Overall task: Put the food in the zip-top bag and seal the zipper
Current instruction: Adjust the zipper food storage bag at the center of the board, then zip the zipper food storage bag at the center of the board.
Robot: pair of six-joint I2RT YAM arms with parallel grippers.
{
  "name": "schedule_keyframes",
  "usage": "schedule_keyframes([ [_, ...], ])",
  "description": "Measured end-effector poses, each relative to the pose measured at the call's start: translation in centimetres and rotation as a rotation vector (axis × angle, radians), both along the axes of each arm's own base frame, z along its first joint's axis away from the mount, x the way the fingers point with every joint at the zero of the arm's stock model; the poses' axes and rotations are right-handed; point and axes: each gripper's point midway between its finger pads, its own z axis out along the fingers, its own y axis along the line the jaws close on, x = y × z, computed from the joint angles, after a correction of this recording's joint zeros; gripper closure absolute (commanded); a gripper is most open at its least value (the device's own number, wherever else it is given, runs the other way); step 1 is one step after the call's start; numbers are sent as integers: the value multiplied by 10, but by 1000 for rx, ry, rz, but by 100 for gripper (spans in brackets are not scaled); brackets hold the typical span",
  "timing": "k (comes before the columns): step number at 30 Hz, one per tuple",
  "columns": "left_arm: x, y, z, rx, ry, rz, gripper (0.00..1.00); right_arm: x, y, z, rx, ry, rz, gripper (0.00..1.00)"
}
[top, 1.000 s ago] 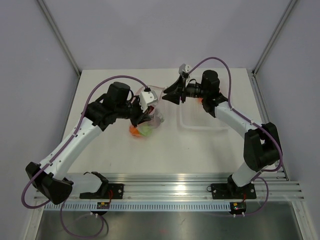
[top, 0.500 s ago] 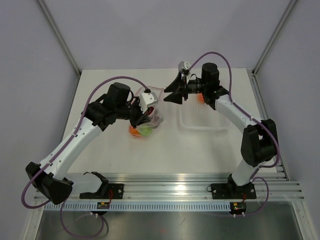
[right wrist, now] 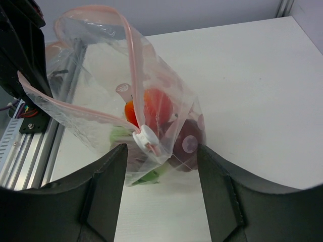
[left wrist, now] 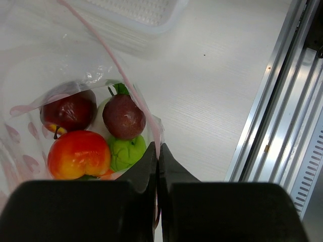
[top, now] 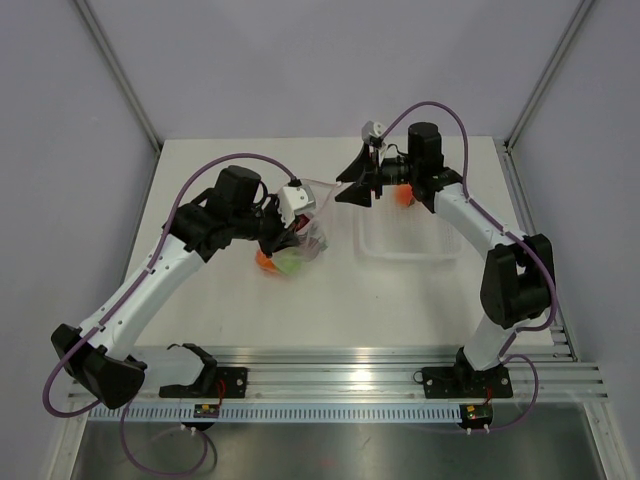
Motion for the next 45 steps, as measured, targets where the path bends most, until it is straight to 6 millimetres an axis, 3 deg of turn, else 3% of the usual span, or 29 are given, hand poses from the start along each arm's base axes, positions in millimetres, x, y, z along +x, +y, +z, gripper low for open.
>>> schedule_keyframes([
  [13, -1, 1, -1, 4, 6, 0, 100, -6, -2, -4, -14, 30, 21, 37],
  [20, -1, 1, -1, 4, 8, 0, 100, -10, 4, 1, 1, 32, 43, 55],
  [24, -3, 2, -2, 8, 13, 0, 100, -9, 5, 6, 15, 25, 40, 73],
  [25, -3, 2, -2, 8, 14, 0, 100, -9, 5, 7, 17, 24, 40, 86],
  [27, -3, 2, -2, 8, 14, 0, 100, -9, 5, 8, 19, 29, 40, 96],
  [29, -3, 2, -2, 8, 14, 1, 100, -9, 5, 7, 17, 37, 38, 100],
  [32, -1, 3, 2, 10, 5, 9, 63, -9, 5, 7, 17, 40, 37, 100],
  [33, 1, 3, 6, 9, -4, 15, 41, -9, 5, 7, 17, 40, 36, 100],
  [35, 5, 3, 23, -3, -32, 36, 28, -9, 5, 6, 16, 43, 35, 100],
  [41, 30, -3, 99, -91, -193, 92, 28, -11, 3, -4, 7, 84, 3, 100],
  [45, 52, -10, 125, -113, -239, 132, 34, -12, -1, 0, 3, 100, -49, 100],
])
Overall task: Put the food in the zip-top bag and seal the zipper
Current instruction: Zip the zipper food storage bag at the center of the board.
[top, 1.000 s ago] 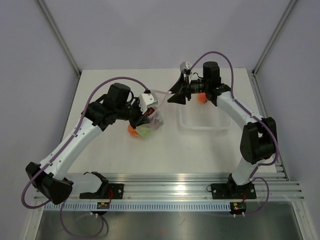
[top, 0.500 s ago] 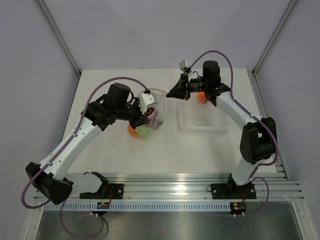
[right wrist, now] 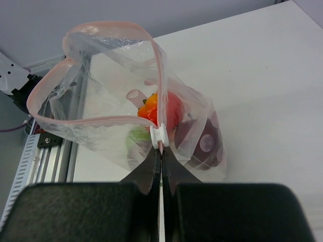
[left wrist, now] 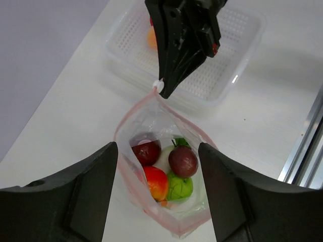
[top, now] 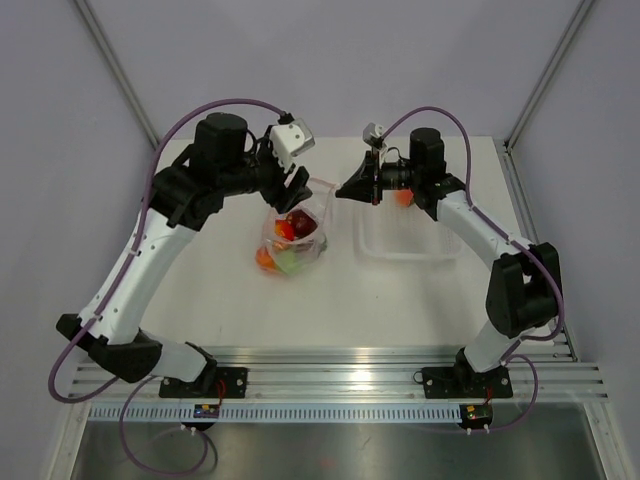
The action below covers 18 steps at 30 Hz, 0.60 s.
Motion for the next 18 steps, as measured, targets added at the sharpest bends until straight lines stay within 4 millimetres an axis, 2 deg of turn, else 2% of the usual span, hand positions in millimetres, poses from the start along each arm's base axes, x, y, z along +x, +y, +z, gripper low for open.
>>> schedule_keyframes([
  [2, 12, -7, 2, 0, 7, 10, 34, -2, -3, 7, 2, 3, -33, 100],
  [5, 25, -19, -8, 16, 35, 4, 34, -9, -7, 22, 11, 0, -72, 100],
  [8, 26, -31, -20, 40, 56, -26, 35, -15, -11, 42, 30, -10, -104, 100],
  [11, 24, -41, -22, 45, 39, -64, 37, -23, -13, 57, 47, -17, -117, 100],
  [14, 23, -50, -20, 33, -7, -121, 39, -27, -13, 60, 46, -5, -115, 100],
  [18, 22, -56, -30, 29, -41, -175, 39, -31, -12, 50, 11, 56, -121, 100],
])
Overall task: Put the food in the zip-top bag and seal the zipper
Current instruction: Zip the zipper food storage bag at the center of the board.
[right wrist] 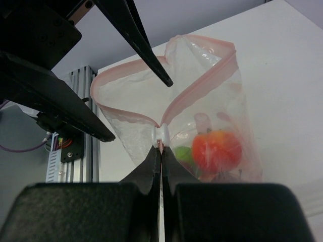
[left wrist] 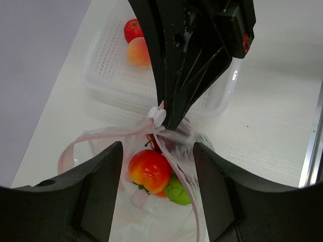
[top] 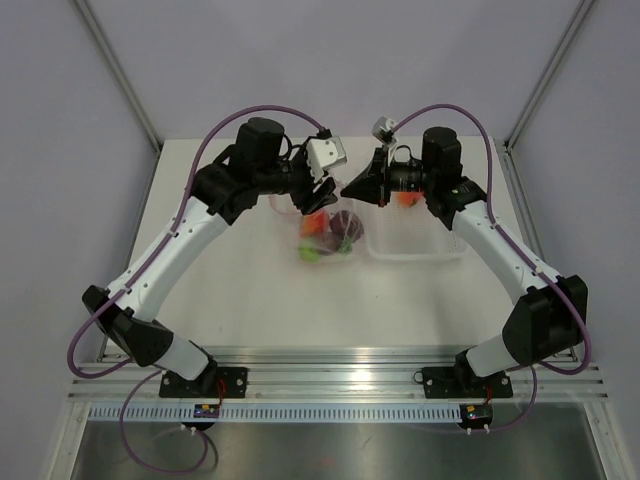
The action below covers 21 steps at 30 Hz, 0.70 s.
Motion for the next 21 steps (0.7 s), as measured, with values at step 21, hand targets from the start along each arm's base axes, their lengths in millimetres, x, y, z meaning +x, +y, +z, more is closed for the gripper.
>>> schedule_keyframes([
  [21, -15, -22, 7, -43, -205, -273, 57, -16, 2, -13, -54, 18, 28, 100],
])
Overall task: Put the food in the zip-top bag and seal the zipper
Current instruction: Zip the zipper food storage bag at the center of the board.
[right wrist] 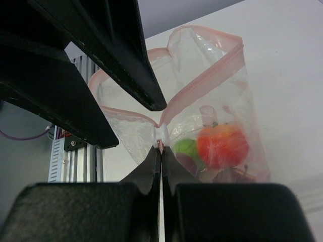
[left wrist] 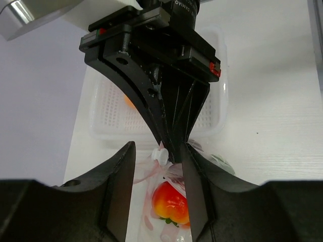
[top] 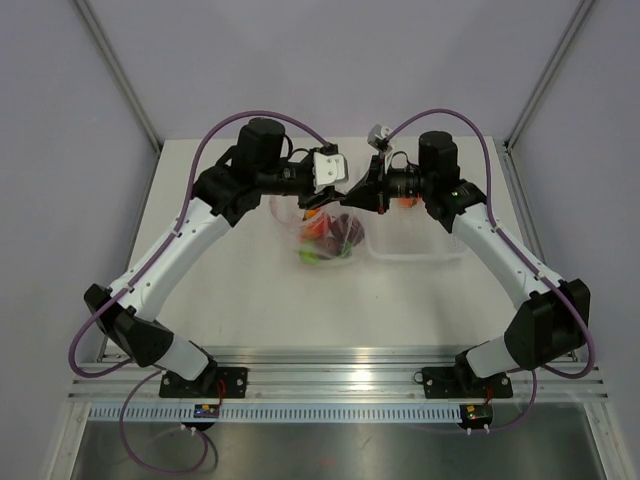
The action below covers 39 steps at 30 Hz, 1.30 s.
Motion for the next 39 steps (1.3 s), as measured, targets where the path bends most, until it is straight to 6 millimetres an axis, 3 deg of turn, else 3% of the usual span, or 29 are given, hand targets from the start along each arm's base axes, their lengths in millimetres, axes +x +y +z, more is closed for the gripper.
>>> schedule_keyframes([
  [10, 0, -3, -17, 64, 49, -41, 56, -4, 0, -3, -11, -4, 9, 100],
  [15, 0, -3, -18, 67, 49, -42, 63, -5, -1, -2, -11, -15, 10, 100],
  [28, 1, -2, -34, 99, 98, -46, 62, -6, -2, -4, -17, -12, 11, 100],
  [39, 2, -1, -36, 101, 109, -46, 95, -8, -2, -8, -23, 1, 11, 100],
])
